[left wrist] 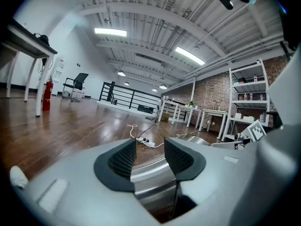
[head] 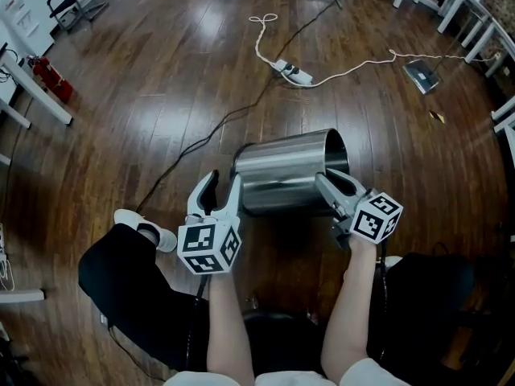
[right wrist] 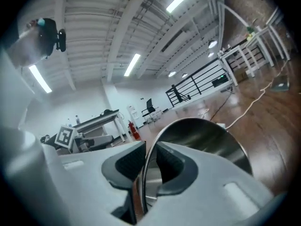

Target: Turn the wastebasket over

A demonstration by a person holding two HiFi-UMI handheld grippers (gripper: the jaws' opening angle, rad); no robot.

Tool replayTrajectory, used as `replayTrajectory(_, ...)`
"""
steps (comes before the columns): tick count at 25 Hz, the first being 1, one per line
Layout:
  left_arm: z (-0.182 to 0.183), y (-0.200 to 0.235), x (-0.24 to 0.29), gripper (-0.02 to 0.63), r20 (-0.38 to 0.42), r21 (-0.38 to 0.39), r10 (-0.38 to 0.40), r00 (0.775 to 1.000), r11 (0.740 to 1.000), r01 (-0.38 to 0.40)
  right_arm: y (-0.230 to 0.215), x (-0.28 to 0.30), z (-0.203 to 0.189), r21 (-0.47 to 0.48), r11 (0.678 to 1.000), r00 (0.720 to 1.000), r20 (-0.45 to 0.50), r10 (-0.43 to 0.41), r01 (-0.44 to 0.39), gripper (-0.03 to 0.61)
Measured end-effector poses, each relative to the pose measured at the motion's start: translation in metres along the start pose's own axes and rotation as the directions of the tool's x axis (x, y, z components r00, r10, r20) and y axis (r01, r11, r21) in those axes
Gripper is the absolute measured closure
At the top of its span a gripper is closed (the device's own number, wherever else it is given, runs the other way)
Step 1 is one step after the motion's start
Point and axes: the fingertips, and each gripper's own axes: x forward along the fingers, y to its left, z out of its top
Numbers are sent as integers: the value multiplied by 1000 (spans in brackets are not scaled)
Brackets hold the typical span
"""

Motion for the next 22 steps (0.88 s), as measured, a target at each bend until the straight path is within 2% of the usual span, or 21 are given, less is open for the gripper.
replayTrajectory(2, -3, -8, 3, 403, -16, 10, -18, 1000, 1000, 18, -25, -17, -3, 44, 996, 997, 25, -78, 76, 522)
replayTrajectory(4, -1, -18, 6, 403, -18, 26, -39, 999, 999, 40, -48, -31, -15, 92, 985, 989, 6, -149, 148, 515)
replayTrajectory(7, 0, -29, 9, 403, -18, 38, -67, 998, 997, 67, -83, -57, -34, 231, 938, 962, 27, -271, 258, 508)
replayTrajectory(9, -6, -34, 12, 403, -36, 37, -81, 996, 996, 82, -108, -80, -50, 372, 871, 928, 58, -367, 321, 492)
replayTrajectory(11, -20, -41, 18, 403, -69, 34, -94, 993, 995, 97, -133, -106, -71, 519, 771, 880, 71, -470, 370, 472)
replayTrajectory(13, -43, -51, 29, 410, -127, 25, -113, 985, 993, 117, -152, -129, -93, 636, 671, 832, 80, -549, 382, 452)
replayTrajectory(14, -57, -57, 35, 410, -159, 14, -129, 979, 991, 133, -156, -134, -98, 657, 650, 817, 88, -570, 383, 422)
replayTrajectory(17, -84, -73, 52, 410, -216, -15, -178, 960, 984, 179, -156, -135, -98, 617, 659, 809, 60, -585, 430, 419)
replayTrajectory(19, -90, -74, 68, 410, -217, 0, -177, 960, 983, 181, -156, -136, -102, 571, 661, 803, 7, -596, 486, 411)
replayTrajectory(20, -93, -72, 77, 410, -216, 12, -172, 961, 984, 179, -157, -138, -106, 529, 661, 792, -34, -610, 532, 350)
replayTrajectory(21, -96, -70, 86, 408, -222, 23, -172, 960, 983, 182, -157, -141, -110, 481, 659, 778, -80, -623, 578, 248)
replayTrajectory(22, -100, -69, 95, 393, -236, 32, -179, 955, 981, 191, -156, -144, -113, 440, 662, 771, -124, -625, 607, 205)
